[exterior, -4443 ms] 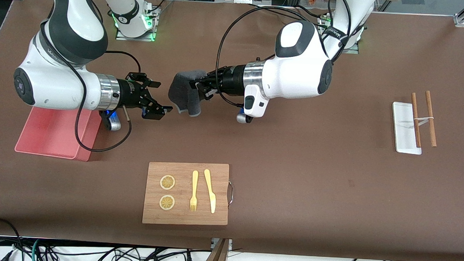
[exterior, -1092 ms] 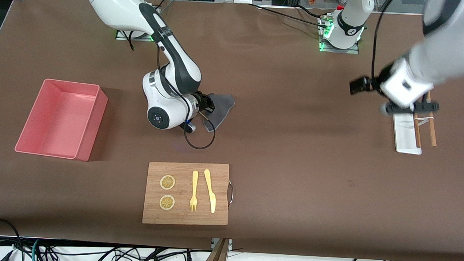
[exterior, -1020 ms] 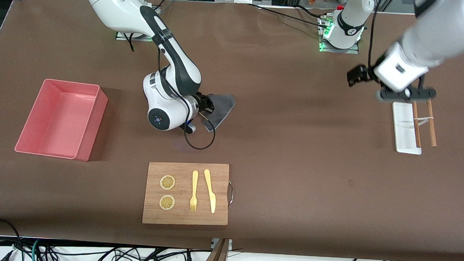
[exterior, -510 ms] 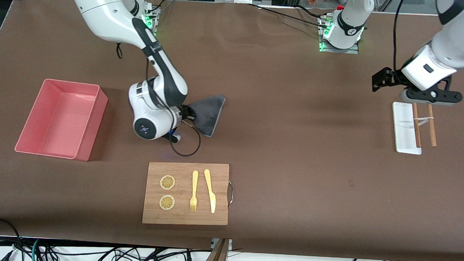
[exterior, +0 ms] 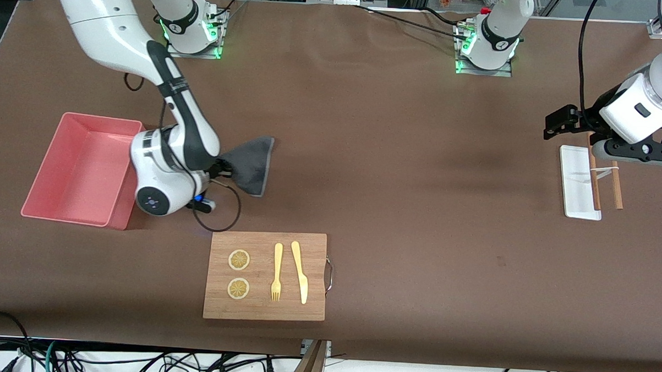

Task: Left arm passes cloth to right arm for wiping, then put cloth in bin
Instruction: 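Lower the cloth to the table with the right gripper while left retracts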

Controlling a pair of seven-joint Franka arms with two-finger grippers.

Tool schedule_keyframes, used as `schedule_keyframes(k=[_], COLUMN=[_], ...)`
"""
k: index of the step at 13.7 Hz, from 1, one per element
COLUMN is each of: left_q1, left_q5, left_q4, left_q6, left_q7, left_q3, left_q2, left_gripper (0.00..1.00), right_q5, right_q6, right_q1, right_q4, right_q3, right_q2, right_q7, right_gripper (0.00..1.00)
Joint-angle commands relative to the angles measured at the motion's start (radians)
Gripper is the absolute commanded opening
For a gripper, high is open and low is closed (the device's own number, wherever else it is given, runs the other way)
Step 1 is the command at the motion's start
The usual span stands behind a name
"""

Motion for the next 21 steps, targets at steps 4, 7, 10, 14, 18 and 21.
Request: schedule_keyframes(k=[4, 7, 10, 14, 18, 21], left_q1=[-0.012, -0.178, -0.282, -0.281, -0.277, -0.259], left_q5=[0.006, 0.008, 0.009, 0.009, 0.009, 0.002], left_q4=[0.029, 0.020, -0.049, -0.114, -0.098, -0.072], left_q6=[-0.030, -0.034, -0.005, 0.037, 0.040, 0.042], left_q7=[0.019, 0.020, 0.020, 0.016, 0.008, 0.011], left_q3=[0.000, 0.183, 0.294, 0.290, 0.288, 0.296], left_q2=[0.017, 0.008, -0.039, -0.095, -0.088, -0.078], left_gripper=[1.00, 1.00, 1.00, 1.00, 1.00, 1.00], right_q5=[-0.057, -0.145, -0.149, -0.107, -0.021, 0.038], right_q6=[-0.038, -0.036, -0.024, 0.034, 0.130, 0.247], right_q1=[-0.106, -0.100, -0.051, 0.044, 0.144, 0.239], right_q4=[0.015, 0.029, 0.041, 0.038, 0.037, 0.038], right_q3=[0.009, 0.013, 0.018, 0.020, 0.021, 0.021], right_q2=[-0.022, -0.039, -0.036, -0.013, 0.021, 0.050], right_q7=[-0.184, -0.198, -0.164, 0.024, 0.196, 0.349], right_gripper=[0.00, 0.00, 0.00, 0.00, 0.00, 0.00])
